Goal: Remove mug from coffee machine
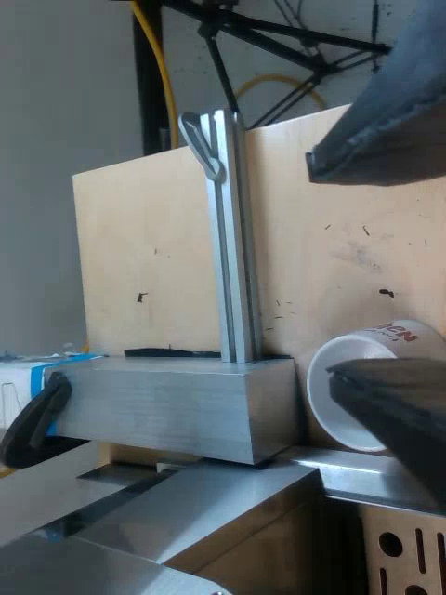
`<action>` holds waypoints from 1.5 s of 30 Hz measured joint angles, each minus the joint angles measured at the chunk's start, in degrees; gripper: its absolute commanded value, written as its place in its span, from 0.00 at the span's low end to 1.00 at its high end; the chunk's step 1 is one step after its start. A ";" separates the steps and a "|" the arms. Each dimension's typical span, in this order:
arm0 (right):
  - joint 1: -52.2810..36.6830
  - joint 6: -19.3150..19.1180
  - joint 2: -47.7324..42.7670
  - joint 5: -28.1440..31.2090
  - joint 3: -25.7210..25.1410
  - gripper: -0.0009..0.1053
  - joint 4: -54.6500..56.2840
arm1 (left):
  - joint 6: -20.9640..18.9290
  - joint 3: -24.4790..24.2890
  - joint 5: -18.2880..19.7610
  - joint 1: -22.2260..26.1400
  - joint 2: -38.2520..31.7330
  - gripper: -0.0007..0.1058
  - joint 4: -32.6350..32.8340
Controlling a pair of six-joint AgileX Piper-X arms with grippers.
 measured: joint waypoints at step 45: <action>0.00 -0.24 -33.34 4.11 25.53 0.44 1.24 | 3.14 12.61 -11.20 -0.12 -20.50 0.75 8.97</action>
